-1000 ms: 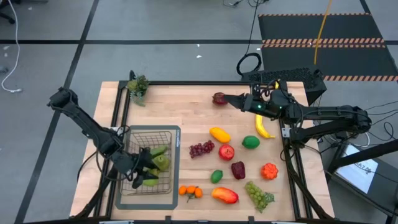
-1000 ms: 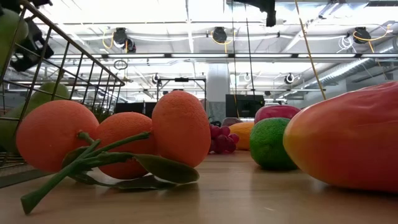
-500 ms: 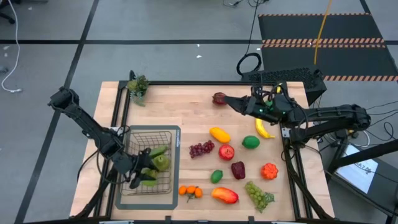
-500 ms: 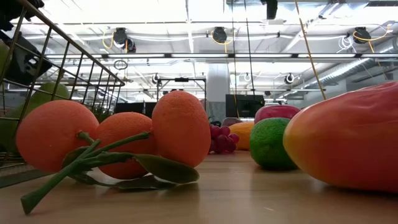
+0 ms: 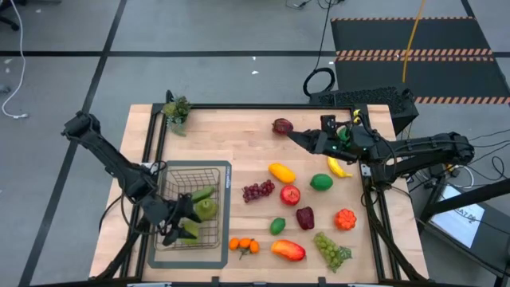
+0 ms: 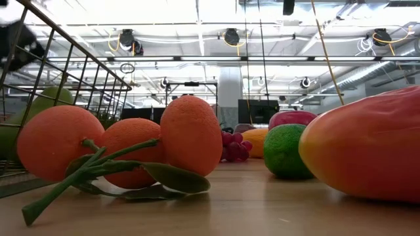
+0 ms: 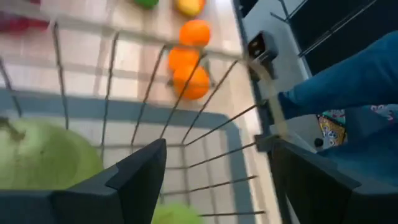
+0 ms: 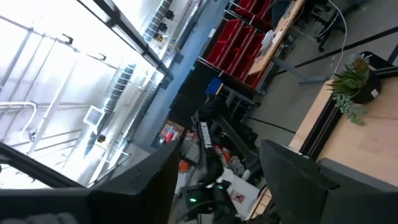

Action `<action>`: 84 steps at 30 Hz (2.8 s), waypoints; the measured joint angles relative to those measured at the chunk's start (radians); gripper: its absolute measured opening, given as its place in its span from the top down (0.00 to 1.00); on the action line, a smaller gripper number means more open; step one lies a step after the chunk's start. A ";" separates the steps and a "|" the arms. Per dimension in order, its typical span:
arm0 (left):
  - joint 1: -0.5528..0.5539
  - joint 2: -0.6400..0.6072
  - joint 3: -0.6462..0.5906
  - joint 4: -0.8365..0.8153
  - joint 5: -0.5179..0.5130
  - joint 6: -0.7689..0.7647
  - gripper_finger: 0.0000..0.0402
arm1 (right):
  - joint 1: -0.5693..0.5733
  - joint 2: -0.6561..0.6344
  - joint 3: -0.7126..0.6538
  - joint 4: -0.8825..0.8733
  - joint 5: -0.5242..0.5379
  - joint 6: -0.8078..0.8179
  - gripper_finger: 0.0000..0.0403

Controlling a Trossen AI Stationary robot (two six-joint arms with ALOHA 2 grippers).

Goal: Build produce basket
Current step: Put the red apple into the wire basket

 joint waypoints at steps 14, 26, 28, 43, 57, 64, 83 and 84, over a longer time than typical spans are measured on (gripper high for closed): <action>0.113 0.000 0.337 -0.348 -0.029 0.020 0.26 | 0.000 0.000 0.000 -0.144 -0.081 -0.013 0.46; 0.379 0.000 0.433 -0.327 -0.097 0.033 0.36 | -0.017 0.000 0.000 -0.266 -0.342 -0.082 0.46; 0.404 0.000 0.446 -0.326 -0.093 0.032 0.40 | -0.022 -0.001 0.000 -0.298 -0.429 -0.105 0.46; 0.435 0.383 0.822 -0.322 -0.121 0.074 0.64 | -0.014 -0.022 0.000 -0.666 -0.793 -0.334 0.46; 0.510 0.594 0.920 -0.218 0.038 0.235 0.64 | 0.036 -0.077 0.000 -0.996 -0.646 -0.176 0.46; 0.594 0.655 0.920 -0.208 0.134 0.446 0.64 | 0.036 -0.050 0.000 -0.979 -0.425 0.032 0.46; 0.636 0.673 0.920 -0.290 0.230 0.518 0.41 | 0.120 0.104 0.000 -0.794 -0.338 0.416 0.51; 0.635 0.673 0.920 -0.299 0.231 0.493 0.40 | 0.125 0.111 0.000 -0.799 -0.338 0.451 0.52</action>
